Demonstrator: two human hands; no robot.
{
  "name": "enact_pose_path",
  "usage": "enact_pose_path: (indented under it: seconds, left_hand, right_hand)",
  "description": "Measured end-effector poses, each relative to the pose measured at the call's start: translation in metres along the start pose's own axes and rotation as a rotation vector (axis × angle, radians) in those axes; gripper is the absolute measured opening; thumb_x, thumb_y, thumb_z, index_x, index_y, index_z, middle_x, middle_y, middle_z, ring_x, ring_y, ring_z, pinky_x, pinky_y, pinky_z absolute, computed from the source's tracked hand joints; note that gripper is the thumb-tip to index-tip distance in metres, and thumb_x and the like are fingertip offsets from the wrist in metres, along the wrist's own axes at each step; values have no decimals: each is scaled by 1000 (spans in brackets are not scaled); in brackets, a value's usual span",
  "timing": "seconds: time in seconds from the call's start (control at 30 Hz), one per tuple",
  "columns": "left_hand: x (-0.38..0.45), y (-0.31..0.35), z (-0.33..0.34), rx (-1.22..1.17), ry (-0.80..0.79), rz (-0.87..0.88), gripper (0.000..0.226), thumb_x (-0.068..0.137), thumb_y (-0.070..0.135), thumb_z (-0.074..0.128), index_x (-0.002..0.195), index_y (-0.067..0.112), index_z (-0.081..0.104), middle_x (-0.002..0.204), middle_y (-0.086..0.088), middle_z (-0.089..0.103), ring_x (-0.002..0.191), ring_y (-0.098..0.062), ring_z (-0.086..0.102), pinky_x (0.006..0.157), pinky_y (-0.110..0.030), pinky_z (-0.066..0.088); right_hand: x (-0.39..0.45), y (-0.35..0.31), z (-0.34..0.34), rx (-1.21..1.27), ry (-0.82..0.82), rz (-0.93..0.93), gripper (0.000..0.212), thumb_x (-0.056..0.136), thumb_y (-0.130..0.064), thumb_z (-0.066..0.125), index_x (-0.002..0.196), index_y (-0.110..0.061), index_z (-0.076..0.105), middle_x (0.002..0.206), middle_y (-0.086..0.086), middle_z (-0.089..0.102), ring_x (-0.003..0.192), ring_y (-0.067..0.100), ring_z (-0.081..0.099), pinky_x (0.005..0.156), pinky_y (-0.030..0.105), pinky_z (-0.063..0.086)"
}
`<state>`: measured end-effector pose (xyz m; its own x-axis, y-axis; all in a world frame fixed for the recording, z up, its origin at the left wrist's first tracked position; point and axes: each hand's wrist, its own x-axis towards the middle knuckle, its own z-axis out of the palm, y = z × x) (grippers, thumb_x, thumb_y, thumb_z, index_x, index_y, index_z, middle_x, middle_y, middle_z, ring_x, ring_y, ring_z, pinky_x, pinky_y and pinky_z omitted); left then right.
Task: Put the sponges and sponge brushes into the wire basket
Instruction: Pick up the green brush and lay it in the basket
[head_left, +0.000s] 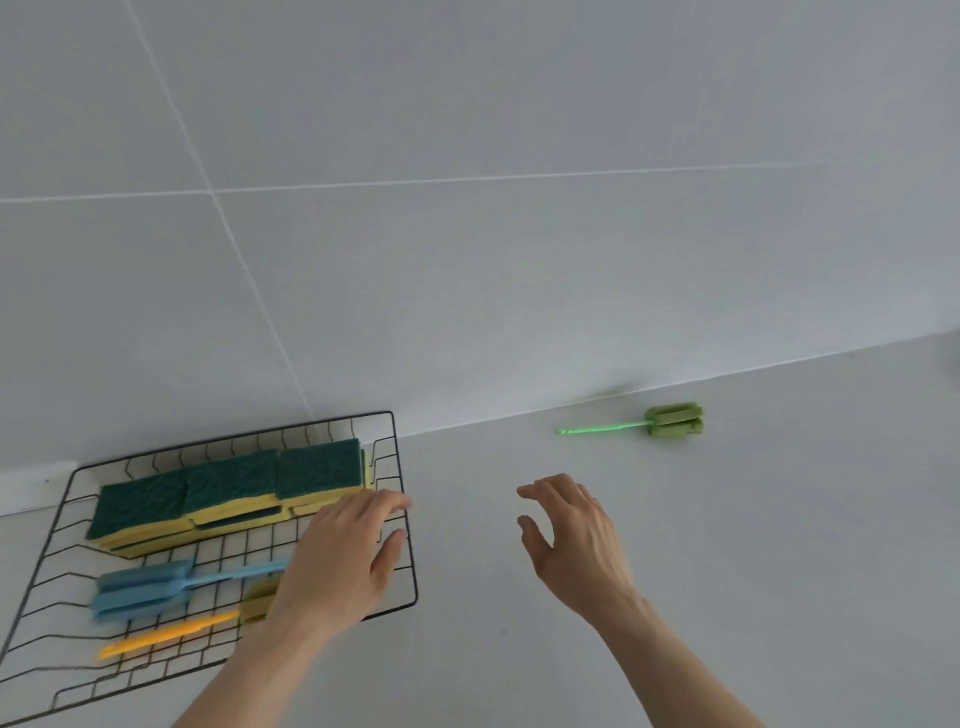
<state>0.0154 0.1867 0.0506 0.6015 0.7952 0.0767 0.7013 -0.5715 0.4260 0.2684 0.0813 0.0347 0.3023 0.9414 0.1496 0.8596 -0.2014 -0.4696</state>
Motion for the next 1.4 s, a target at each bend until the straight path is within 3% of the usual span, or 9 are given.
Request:
enact_pose_path:
  seconds: [0.23, 0.5, 0.73, 0.8, 0.93, 1.13, 1.33, 1.4]
  left_hand:
    - [80, 89, 74, -2, -107, 82, 28, 95, 31, 56, 123, 31, 53, 120, 14, 59, 113, -11, 54, 97, -29, 41]
    - [169, 144, 133, 61, -221, 112, 39, 93, 31, 56, 131, 29, 48, 134, 10, 50, 125, -15, 42, 105, -32, 32]
    - [216, 158, 172, 123, -357, 3, 68, 94, 37, 55, 152, 31, 20, 161, 3, 24, 144, -19, 21, 115, -38, 24]
    - [218, 159, 180, 148, -358, -23, 66, 93, 35, 57, 151, 31, 24, 153, 3, 36, 137, -22, 31, 109, -39, 31]
    - [214, 161, 189, 132, -258, -41, 49, 90, 28, 62, 135, 30, 42, 122, 2, 54, 117, -24, 45, 93, -39, 41]
    - [188, 153, 179, 79, -237, -49, 21, 89, 19, 63, 106, 30, 55, 100, 7, 58, 97, -21, 54, 75, -34, 43]
    - [145, 131, 137, 83, -111, 60, 19, 86, 14, 64, 96, 28, 57, 87, 8, 54, 81, -20, 52, 70, -32, 40]
    - [127, 120, 117, 80, -41, 86, 18, 85, 14, 65, 95, 28, 57, 85, 9, 53, 79, -19, 50, 70, -32, 42]
  right_hand:
    - [15, 149, -47, -71, -3, 236, 33, 84, -18, 74, 116, -21, 67, 111, -1, 62, 95, 26, 63, 70, 35, 49]
    - [61, 246, -62, -106, 30, 302, 39, 82, -16, 76, 120, -16, 65, 115, 6, 60, 99, 32, 59, 74, 38, 49]
    - [100, 272, -59, -80, 18, 310, 76, 86, -16, 72, 151, -26, 33, 159, 7, 29, 132, 31, 40, 89, 45, 52]
    - [103, 275, -52, -55, 9, 297, 78, 86, -14, 72, 152, -27, 33, 156, 6, 34, 130, 31, 45, 88, 45, 53]
    - [103, 276, -43, 11, 73, 326, 76, 81, -8, 76, 147, -24, 43, 128, 7, 47, 101, 31, 56, 76, 45, 55]
    - [87, 260, -46, 21, 83, 280, 53, 77, -6, 81, 125, -20, 62, 106, 2, 51, 77, 24, 56, 66, 34, 46]
    - [64, 220, -48, 93, 113, 257, 45, 79, -9, 80, 120, -22, 64, 103, -2, 52, 75, 23, 60, 69, 42, 56]
    - [58, 195, -49, 128, 141, 228, 49, 80, -8, 80, 123, -23, 64, 105, -4, 51, 77, 20, 60, 70, 37, 58]
